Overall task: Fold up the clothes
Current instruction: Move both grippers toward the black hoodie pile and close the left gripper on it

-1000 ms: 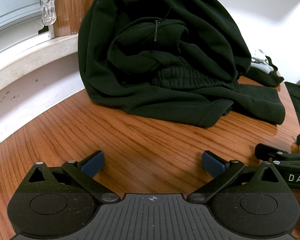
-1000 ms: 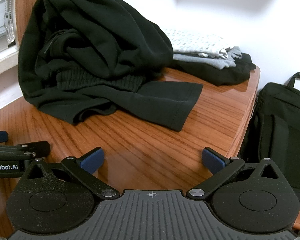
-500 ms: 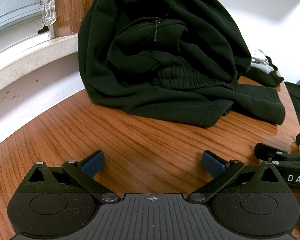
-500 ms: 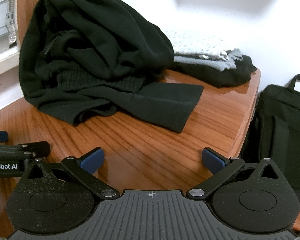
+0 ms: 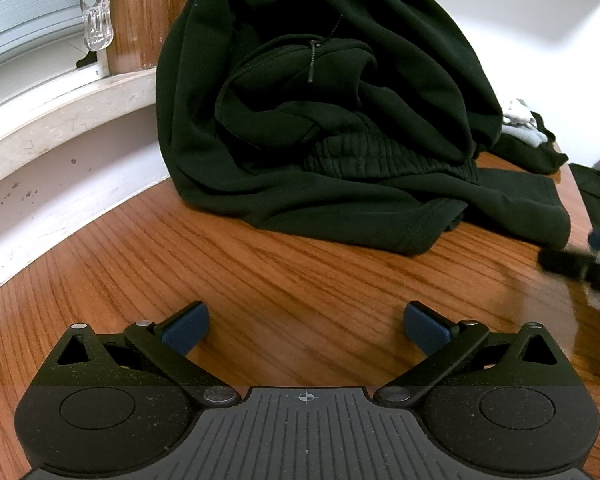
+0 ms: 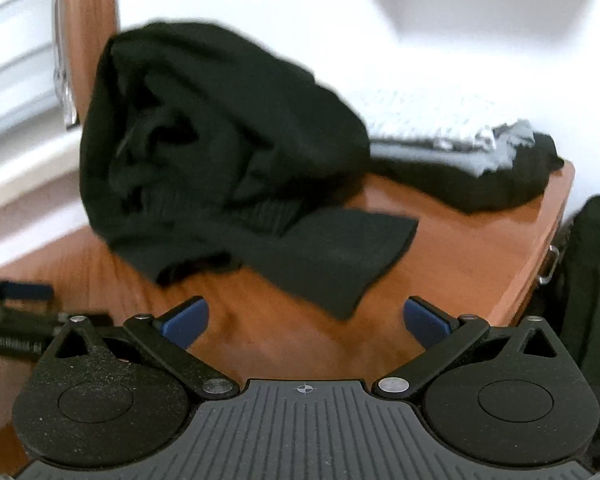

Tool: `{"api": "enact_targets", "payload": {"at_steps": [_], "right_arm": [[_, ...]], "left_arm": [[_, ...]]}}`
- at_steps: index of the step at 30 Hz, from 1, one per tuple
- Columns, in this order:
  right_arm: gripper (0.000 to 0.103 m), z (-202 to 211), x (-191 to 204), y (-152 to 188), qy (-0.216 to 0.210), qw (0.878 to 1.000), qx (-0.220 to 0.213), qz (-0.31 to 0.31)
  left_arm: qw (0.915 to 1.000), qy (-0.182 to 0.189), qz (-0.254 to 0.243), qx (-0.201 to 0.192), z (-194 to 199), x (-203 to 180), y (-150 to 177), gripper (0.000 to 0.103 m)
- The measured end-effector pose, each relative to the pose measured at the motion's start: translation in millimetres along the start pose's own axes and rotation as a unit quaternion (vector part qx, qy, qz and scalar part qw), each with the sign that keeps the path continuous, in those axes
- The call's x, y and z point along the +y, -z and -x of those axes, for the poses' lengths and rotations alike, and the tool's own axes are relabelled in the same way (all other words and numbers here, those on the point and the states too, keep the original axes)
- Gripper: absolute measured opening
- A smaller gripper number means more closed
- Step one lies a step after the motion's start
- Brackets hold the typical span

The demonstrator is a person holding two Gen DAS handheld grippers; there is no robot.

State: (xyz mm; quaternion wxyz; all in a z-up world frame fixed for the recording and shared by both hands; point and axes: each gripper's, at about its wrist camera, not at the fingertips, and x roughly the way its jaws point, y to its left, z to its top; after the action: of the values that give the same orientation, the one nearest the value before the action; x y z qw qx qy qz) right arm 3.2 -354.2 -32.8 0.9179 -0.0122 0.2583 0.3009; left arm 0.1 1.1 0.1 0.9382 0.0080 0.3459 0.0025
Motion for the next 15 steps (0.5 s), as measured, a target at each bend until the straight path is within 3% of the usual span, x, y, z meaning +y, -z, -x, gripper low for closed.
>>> {"api": "enact_targets", "payload": {"at_steps": [4, 13, 15], "right_arm": [[0.103, -7, -8, -12, -0.035, 0.999, -0.007, 0.012], [0.103, -28, -3, -26, -0.071, 0.996, -0.026, 0.045], [0.103, -33, -2, -30, -0.076, 0.996, -0.019, 0.044]], "left_arm": [[1.0, 0.0, 0.0, 0.0, 0, 1, 0, 0.103], [1.0, -0.003, 0.003, 0.0, -1, -3, -2, 0.103], [0.9994, 0.013, 0.03, -0.011, -2, 3, -8, 0.103]]}}
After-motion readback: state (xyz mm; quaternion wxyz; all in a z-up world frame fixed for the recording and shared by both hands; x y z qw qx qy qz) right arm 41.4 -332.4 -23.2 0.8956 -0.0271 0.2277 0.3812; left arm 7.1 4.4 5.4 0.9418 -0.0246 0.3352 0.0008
